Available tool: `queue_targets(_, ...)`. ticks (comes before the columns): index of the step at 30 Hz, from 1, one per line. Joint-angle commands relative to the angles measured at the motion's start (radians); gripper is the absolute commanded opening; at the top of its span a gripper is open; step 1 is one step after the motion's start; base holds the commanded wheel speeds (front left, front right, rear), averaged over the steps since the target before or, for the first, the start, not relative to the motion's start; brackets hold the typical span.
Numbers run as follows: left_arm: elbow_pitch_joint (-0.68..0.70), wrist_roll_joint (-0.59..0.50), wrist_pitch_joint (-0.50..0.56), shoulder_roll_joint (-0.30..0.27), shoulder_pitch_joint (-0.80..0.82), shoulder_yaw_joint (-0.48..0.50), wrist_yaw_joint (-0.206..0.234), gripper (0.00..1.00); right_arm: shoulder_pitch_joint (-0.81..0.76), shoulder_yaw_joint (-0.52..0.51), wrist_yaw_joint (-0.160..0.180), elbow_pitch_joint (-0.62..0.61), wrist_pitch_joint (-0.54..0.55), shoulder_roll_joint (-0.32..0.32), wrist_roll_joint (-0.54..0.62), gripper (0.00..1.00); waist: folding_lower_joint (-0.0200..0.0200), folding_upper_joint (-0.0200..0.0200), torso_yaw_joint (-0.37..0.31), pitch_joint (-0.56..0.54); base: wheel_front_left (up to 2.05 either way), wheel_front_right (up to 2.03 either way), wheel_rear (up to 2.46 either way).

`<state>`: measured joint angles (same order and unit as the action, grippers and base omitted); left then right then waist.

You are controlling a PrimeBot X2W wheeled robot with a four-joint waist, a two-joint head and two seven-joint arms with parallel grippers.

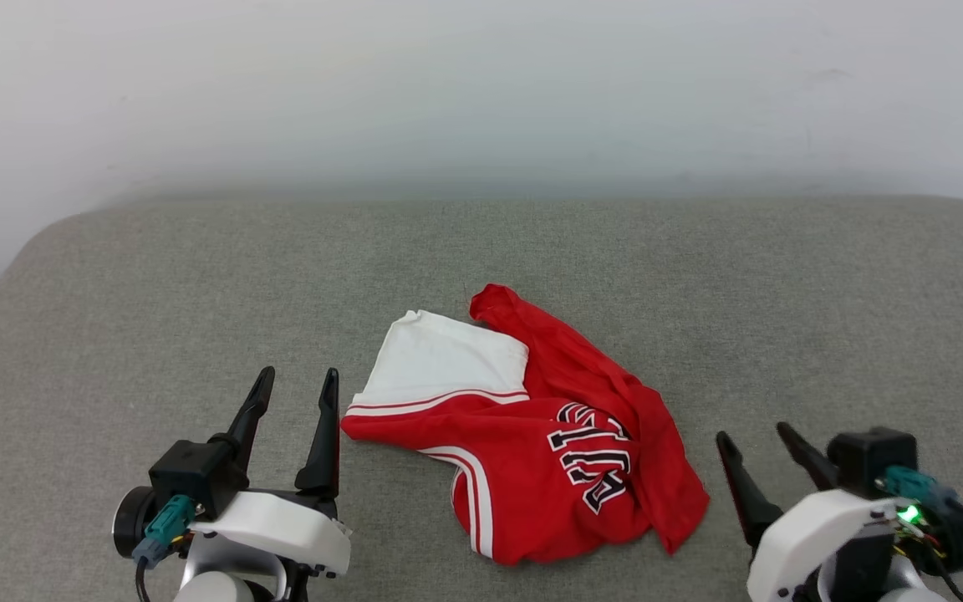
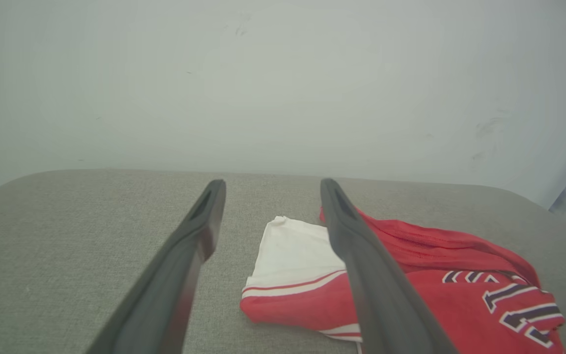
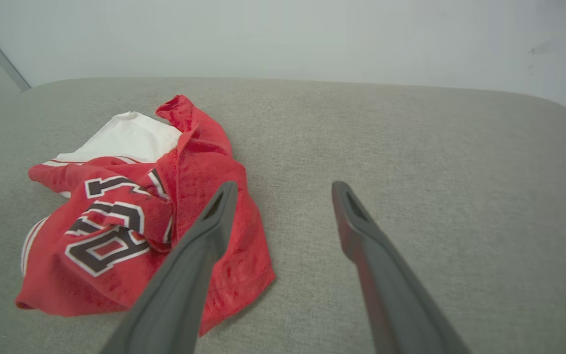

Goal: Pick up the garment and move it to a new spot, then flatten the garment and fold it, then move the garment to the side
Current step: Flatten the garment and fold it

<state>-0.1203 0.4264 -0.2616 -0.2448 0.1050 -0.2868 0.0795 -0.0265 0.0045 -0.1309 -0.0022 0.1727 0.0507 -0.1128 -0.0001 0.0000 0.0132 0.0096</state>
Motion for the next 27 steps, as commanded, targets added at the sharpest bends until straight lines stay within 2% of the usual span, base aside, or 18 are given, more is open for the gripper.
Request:
queue_targets(1, 0.004, -0.002, -0.005, -0.001, -0.004, 0.005, -0.002, 1.00, 0.036, 0.020, 0.000, 0.019, 0.046, -0.001, -0.030, 1.00, 0.0001, 0.0000, 0.001, 0.008, 0.00, 0.00, 0.00)
queue_targets(6, 0.007, -0.008, -0.005, 0.005, 0.017, 0.011, -0.009, 1.00, 0.134, 0.098, 0.000, 0.092, 0.231, -0.001, -0.103, 1.00, 0.0001, 0.0000, 0.019, 0.032, 0.00, 0.00, 0.00)
queue_targets(12, 0.008, -0.016, -0.004, 0.020, 0.042, 0.011, -0.024, 1.00, 0.267, 0.170, 0.000, 0.161, 0.388, 0.001, -0.119, 1.00, 0.0001, 0.0000, 0.056, 0.069, 0.00, 0.00, 0.00)
queue_targets(16, 0.000, -0.024, -0.004, 0.027, 0.056, 0.009, -0.036, 1.00, 0.334, 0.205, 0.000, 0.223, 0.454, 0.019, -0.121, 1.00, 0.0001, 0.0000, 0.072, 0.087, 0.00, 0.00, 0.00)
queue_targets(20, -0.007, -0.030, -0.004, 0.036, 0.068, 0.013, -0.049, 1.00, 0.381, 0.219, 0.000, 0.281, 0.474, 0.030, -0.130, 1.00, 0.0001, 0.0000, 0.079, 0.101, 0.00, 0.00, 0.00)
queue_targets(21, -0.008, -0.031, -0.004, 0.039, 0.068, 0.015, -0.052, 1.00, 0.387, 0.217, 0.000, 0.293, 0.473, 0.028, -0.138, 0.73, 0.0001, 0.0000, 0.079, 0.103, 0.00, 0.00, 0.00)
queue_targets(22, -0.009, -0.033, -0.004, 0.041, 0.069, 0.017, -0.051, 1.00, 0.396, 0.218, 0.000, 0.300, 0.468, 0.031, -0.138, 0.31, 0.0001, 0.0000, 0.079, 0.105, 0.00, 0.00, 0.00)
queue_targets(23, -0.009, -0.036, -0.004, 0.043, 0.069, 0.020, -0.052, 1.00, 0.405, 0.212, 0.000, 0.305, 0.457, 0.031, -0.146, 0.00, 0.0001, 0.0000, 0.077, 0.106, 0.00, 0.00, 0.00)
queue_targets(27, -0.012, -0.039, -0.004, 0.048, 0.063, 0.031, -0.059, 1.00, 0.432, 0.170, 0.000, 0.320, 0.409, 0.042, -0.145, 0.00, 0.0001, 0.0000, 0.068, 0.106, 0.00, 0.00, 0.00)
